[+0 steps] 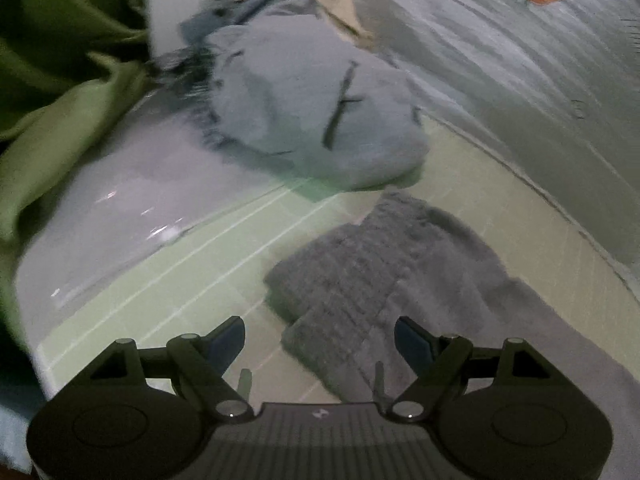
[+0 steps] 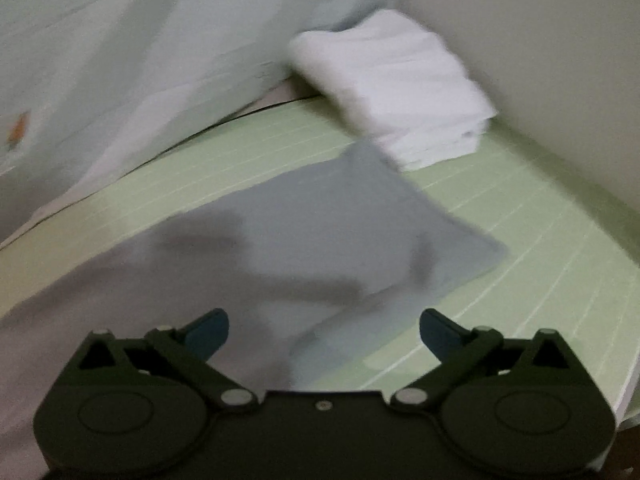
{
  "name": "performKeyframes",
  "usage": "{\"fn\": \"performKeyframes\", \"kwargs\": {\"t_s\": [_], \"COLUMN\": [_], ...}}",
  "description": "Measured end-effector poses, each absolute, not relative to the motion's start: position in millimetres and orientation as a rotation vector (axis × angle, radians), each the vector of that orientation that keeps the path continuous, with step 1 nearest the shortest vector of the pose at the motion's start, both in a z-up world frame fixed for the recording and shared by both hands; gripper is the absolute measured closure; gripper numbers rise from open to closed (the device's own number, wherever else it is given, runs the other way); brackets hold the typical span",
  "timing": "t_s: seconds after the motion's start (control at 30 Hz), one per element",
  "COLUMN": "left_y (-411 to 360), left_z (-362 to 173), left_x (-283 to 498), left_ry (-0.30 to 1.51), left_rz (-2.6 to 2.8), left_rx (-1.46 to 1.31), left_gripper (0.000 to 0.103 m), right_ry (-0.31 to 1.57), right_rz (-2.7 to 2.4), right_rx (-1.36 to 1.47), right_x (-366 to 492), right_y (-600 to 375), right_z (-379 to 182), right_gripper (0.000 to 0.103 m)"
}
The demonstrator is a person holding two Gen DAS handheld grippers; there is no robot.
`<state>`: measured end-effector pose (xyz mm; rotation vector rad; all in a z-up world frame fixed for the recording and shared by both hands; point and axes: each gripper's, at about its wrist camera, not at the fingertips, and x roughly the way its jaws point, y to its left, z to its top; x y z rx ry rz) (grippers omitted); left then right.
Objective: Fold clothes
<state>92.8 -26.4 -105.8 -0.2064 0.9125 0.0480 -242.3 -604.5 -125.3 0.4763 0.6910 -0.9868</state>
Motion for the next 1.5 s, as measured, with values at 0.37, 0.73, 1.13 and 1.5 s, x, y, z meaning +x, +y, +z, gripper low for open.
{"fn": "performKeyframes", "kwargs": {"t_s": [0.37, 0.73, 1.13, 1.5], "left_y": [-6, -12, 0, -2], "left_z": [-119, -125, -135, -121], "left_x": [144, 168, 174, 172], "left_ry": [0.911, 0.944, 1.02, 0.94], "left_rz": [-0.222, -0.447, -0.491, -0.496], "left_rx": [-0.099, -0.017, -0.133, -0.138], "left_gripper": [0.031, 0.076, 0.059, 0.091], "right_ry": [0.756, 0.788, 0.806, 0.8], "right_rz": [-0.976, -0.997, -0.934, -0.866], "right_rx": [0.491, 0.489, 0.46, 0.441], "right_x": [-211, -199, -187, -175], "right_y": [-486, -432, -403, -389], "right_z": [-144, -147, -147, -150], "right_gripper": [0.0, 0.0, 0.0, 0.0]}}
